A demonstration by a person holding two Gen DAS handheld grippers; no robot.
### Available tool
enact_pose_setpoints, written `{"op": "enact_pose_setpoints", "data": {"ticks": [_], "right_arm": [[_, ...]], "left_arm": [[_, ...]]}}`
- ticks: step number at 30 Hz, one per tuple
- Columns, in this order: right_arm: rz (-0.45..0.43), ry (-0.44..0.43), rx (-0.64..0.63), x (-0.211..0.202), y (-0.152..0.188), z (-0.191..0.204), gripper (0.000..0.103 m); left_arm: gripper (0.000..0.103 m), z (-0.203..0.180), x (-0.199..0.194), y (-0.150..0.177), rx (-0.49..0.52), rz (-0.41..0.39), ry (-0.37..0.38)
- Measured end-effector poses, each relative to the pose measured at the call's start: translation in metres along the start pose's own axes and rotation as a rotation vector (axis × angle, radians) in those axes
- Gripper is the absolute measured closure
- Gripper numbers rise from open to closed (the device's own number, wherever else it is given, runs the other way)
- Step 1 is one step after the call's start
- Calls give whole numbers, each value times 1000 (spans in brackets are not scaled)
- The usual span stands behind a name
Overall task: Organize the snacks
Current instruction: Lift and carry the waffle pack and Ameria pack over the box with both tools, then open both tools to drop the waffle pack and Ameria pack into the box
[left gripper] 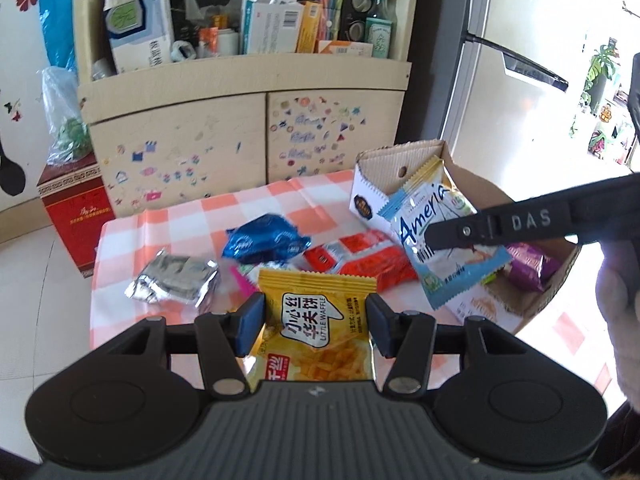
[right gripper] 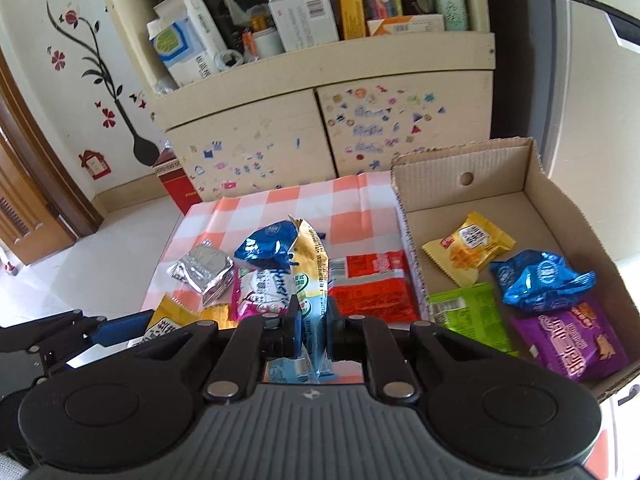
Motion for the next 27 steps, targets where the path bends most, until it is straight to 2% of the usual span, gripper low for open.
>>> {"op": "enact_pose_setpoints", "data": {"ticks": [8, 19, 27], "right_arm": [[-64, 31, 51, -20, -6, -26, 88], [-196, 82, 165, -62, -15, -76, 88], [-220, 136, 242, -71, -9, -104, 88]], "left_arm": [[49, -30, 12, -16, 26, -10, 26], [49, -92, 26, -44, 71, -28, 108], [49, -134, 50, -49, 103, -9, 154]]}}
Point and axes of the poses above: each gripper's, at about its wrist camera, not at the fingertips, and x roughly the way its jaws point, z to its left, y to its underside, the point moved 6 cm from there along x, roughly the way its jaws point, and after that the axes turned 15 degrees about -x, right-handed, at the moved point
